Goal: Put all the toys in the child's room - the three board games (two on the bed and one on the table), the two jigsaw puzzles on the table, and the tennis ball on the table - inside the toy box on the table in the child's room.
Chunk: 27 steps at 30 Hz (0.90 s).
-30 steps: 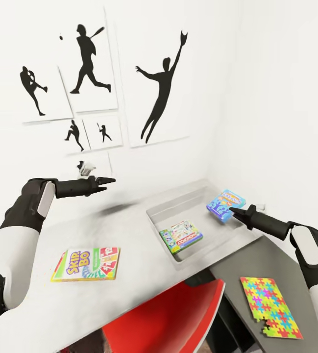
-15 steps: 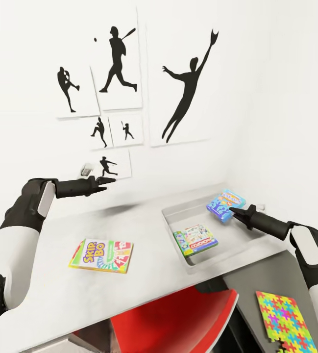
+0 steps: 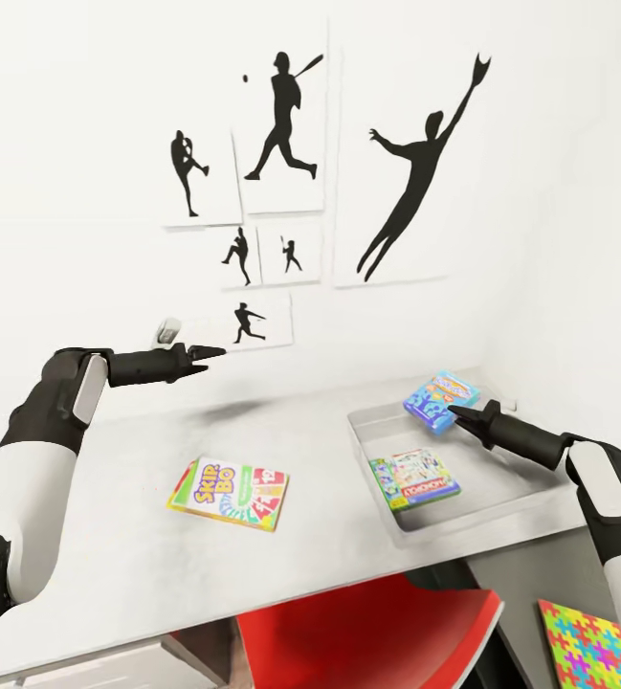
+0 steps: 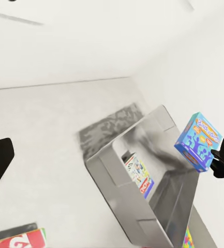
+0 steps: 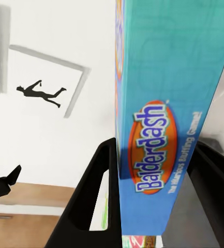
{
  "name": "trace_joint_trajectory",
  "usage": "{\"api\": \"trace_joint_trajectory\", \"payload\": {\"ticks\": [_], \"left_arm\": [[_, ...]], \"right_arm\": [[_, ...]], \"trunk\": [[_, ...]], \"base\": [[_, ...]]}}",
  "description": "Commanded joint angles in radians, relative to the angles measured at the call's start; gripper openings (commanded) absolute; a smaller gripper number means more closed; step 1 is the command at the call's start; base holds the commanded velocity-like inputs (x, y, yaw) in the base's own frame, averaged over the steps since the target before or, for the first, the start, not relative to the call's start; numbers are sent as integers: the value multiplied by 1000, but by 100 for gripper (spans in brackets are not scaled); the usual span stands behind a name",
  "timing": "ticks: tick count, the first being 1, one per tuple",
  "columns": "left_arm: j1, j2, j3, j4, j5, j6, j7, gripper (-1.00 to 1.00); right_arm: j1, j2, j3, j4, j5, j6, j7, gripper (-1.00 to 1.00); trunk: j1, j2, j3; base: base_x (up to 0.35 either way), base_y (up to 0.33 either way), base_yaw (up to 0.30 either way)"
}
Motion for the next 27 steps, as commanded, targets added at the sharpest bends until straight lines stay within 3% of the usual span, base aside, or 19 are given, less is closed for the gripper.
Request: {"api": "trace_joint_trajectory", "payload": {"ticks": [1,27], "left_arm": [[-1,0,1,0,-4,3,-6,100],[-1,0,2,0,-4,1,-7,100]], "right_arm": [[-1,1,-2,1,5,5,9,-100],[-1,0,-3,2,6,3,8,-100]], "trunk": [[1,-2,-2],[1,-2,-2]], "base": [[32,0,26],[40,7,2]]}}
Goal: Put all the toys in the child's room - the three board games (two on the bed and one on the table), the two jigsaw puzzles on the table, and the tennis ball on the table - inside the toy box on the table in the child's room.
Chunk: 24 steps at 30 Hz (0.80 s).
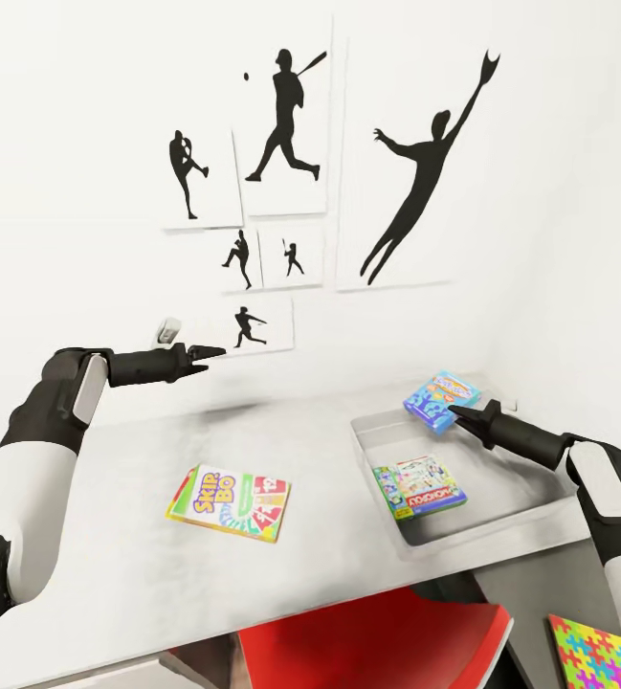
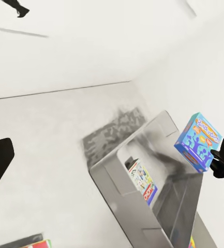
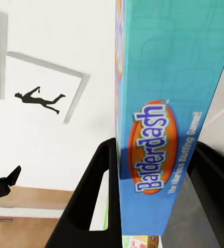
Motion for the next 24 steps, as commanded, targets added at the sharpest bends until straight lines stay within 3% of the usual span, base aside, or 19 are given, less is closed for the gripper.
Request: {"api": "trace_joint_trajectory", "payload": {"ticks": [1,11,24], "left_arm": [[-1,0,1,0,-4,3,-6,100],[-1,0,1,0,-4,4,-6,100],[-1,0,1,0,-4,4,-7,100]], "right_arm": [[-1,0,-2,0,8,5,9,-100],[-1,0,-2,0,7,5,9,-100],[-1,0,-1,-1,7,5,9,-100]], "trunk": [[1,-2,-2],[1,-2,-2],[1,-2,-2]], "base": [[34,7,0],[8,2,-110],[0,0,-10]]}}
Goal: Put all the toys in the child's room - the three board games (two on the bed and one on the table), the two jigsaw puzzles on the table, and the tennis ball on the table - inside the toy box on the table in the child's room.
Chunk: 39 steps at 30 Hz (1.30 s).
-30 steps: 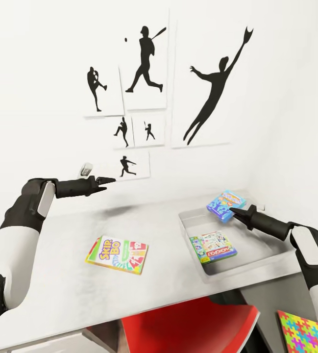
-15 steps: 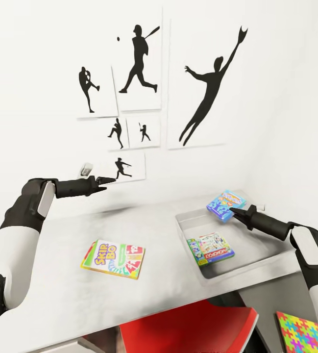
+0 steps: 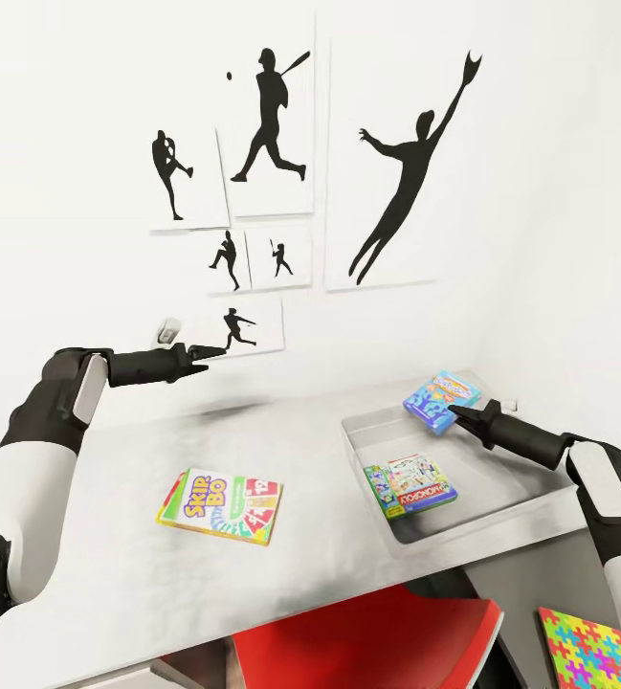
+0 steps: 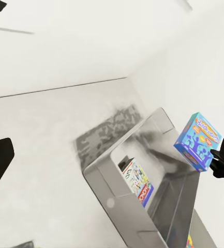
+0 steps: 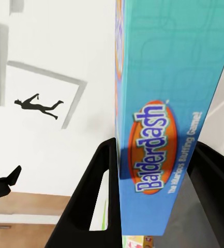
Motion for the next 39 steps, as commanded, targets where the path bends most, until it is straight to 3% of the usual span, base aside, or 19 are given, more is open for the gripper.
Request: {"api": "trace_joint_trajectory", "payload": {"ticks": [1,15,27,33,39], "left_arm": [[-1,0,2,0,-4,3,-6,100],[-1,3,1,0,-4,4,-6,100],[-1,3,0,0,-4,8,-10,100],[-1,4,0,0,-5,9,-61,100],[-1,5,-1,0,-7,9,-72,100]], "right_arm": [[-1,1,-2,0,8,4,9,-100],[-1,0,-5,0,8,5,9,-100],[-1,1,-3,1,9,4,2,-100],[-1,1,-6,0,8,3,1,-100],[-1,2,-3,0,8,2,1,-100]], "trunk": [[1,-2,-2],[1,-2,-2],[1,-2,-2],[1,-2,-2],[1,-2,-2]], "base": [[0,0,0],[0,0,-5],[0,0,-129],[0,0,-10],[0,0,-1]]}}
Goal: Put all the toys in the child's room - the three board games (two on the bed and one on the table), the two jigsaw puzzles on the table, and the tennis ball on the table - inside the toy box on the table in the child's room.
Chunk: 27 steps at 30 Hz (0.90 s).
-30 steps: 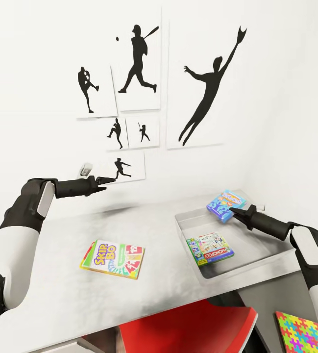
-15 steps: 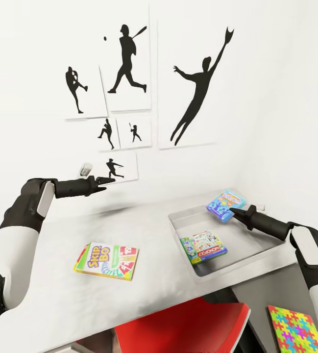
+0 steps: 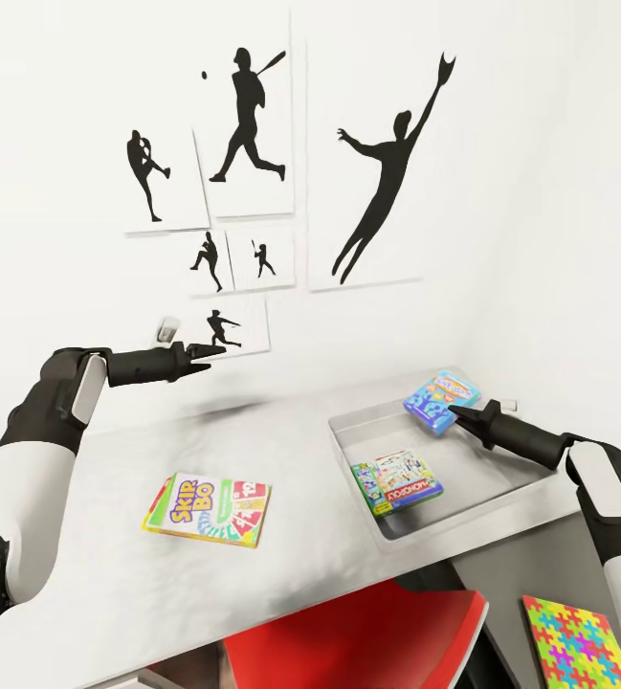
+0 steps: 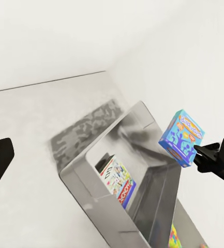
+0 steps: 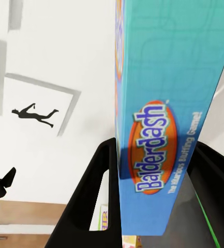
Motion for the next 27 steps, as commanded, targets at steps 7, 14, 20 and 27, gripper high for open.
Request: {"api": "trace_joint_trajectory", "payload": {"ticks": [7,14,20,27], "left_arm": [[-1,0,2,0,-4,1,-6,100],[-1,1,2,0,-5,-1,-6,100],[-1,1,2,0,-5,-1,-6,100],[-1,3,1,0,-5,-1,-6,100]], "right_arm": [[-1,0,0,0,9,4,8,-100],[-1,0,-2,-3,7,4,8,-100],[-1,0,-2,-1,7,4,7,-100],[-1,0,-2,-3,8,2,6,-100]], "trunk": [[1,-2,-2],[1,-2,-2],[1,-2,-2],[1,-2,-2]], "base": [[0,0,0],[0,0,0],[0,0,0],[0,0,0]]}}
